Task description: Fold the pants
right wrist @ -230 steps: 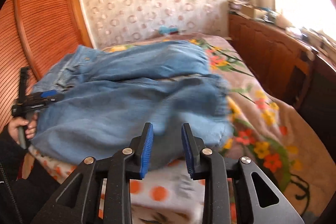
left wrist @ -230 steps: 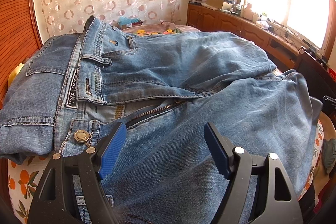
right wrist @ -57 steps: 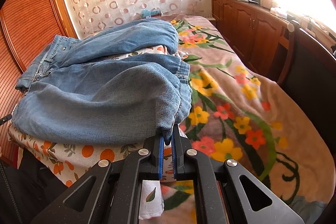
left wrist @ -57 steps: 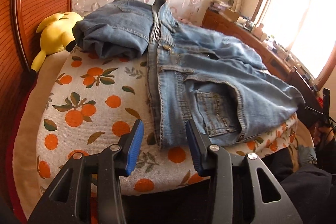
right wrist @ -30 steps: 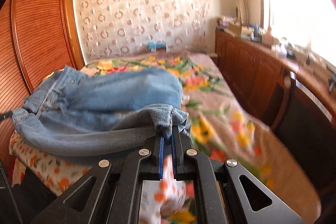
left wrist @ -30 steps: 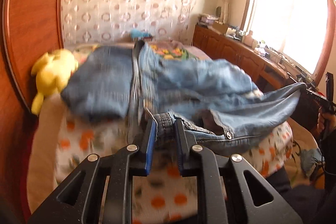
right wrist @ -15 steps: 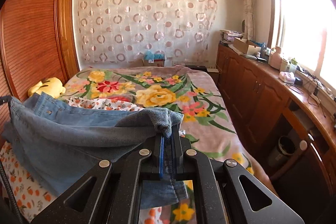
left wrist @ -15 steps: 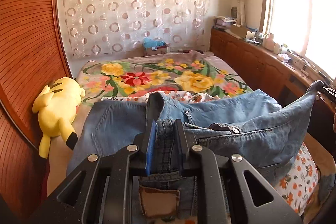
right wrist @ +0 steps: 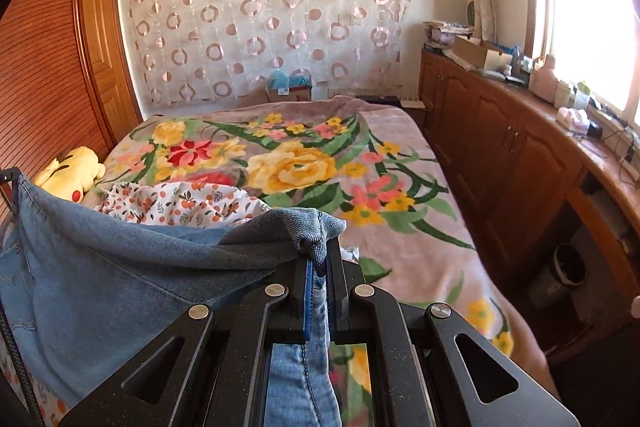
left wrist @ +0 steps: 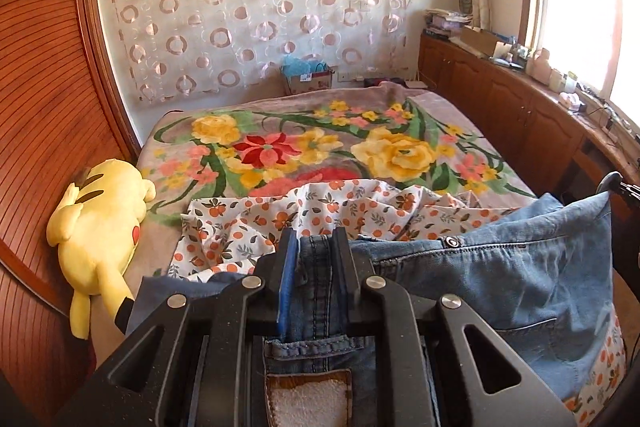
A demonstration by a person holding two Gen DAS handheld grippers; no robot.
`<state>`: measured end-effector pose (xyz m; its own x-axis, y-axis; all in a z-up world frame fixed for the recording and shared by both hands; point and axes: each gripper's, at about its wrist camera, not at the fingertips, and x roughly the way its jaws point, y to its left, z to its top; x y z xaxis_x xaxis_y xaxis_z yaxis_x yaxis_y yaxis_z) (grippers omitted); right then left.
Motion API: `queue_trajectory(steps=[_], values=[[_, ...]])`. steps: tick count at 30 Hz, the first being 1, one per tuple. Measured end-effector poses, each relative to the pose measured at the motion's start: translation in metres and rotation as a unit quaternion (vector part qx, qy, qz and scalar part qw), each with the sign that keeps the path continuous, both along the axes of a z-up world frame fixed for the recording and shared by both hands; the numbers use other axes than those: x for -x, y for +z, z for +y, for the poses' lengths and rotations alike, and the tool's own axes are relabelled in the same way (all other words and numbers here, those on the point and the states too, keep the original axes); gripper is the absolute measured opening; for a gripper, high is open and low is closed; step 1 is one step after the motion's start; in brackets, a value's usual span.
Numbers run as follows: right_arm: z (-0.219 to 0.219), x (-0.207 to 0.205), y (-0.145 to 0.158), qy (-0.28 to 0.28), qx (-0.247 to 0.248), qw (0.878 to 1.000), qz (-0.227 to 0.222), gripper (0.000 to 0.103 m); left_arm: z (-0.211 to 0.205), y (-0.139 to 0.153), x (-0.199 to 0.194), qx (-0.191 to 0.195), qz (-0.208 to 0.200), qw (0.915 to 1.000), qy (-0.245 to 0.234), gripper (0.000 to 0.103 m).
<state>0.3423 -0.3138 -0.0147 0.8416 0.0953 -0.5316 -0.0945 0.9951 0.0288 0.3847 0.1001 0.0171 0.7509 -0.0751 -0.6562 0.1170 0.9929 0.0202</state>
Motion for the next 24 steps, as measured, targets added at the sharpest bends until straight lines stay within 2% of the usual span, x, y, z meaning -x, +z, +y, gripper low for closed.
queue_trajectory(steps=[5, 9, 10, 12, 14, 17, 18, 19, 24], values=[[0.006, -0.024, -0.023, 0.007, 0.003, 0.999, 0.031, 0.005, -0.002, -0.025, -0.026, -0.016, 0.026, 0.9995, 0.010, 0.019], [0.003, -0.042, -0.026, 0.008, -0.008, 0.999, 0.042, 0.006, -0.004, -0.026, -0.027, -0.015, 0.023, 0.9996, 0.006, 0.019], [0.000, -0.042, -0.024, 0.009, -0.019, 0.999, 0.040, 0.010, -0.005, -0.024, -0.026, -0.013, 0.022, 0.9997, 0.005, 0.020], [-0.009, -0.038, -0.021, 0.013, -0.039, 0.998, 0.038, 0.025, -0.005, -0.021, -0.023, -0.005, 0.019, 0.9998, 0.003, 0.020], [-0.014, -0.030, -0.017, 0.021, -0.053, 0.998, 0.033, 0.034, -0.007, -0.016, -0.017, -0.005, 0.011, 0.9999, -0.002, 0.021], [-0.020, -0.020, -0.016, 0.015, -0.055, 0.998, 0.024, 0.044, -0.011, -0.010, -0.008, 0.006, 0.005, 0.9999, -0.015, 0.037], [-0.021, -0.016, -0.019, 0.018, -0.055, 0.998, 0.025, 0.044, -0.013, -0.008, -0.003, 0.009, 0.001, 0.9998, -0.019, 0.047], [-0.021, -0.015, -0.021, 0.020, -0.057, 0.998, 0.028, 0.045, -0.016, -0.006, 0.000, 0.012, -0.003, 0.9996, -0.025, 0.052], [-0.016, -0.027, -0.031, 0.034, -0.046, 0.997, 0.055, 0.046, -0.040, -0.005, 0.016, 0.018, -0.001, 0.9980, -0.060, 0.052]])
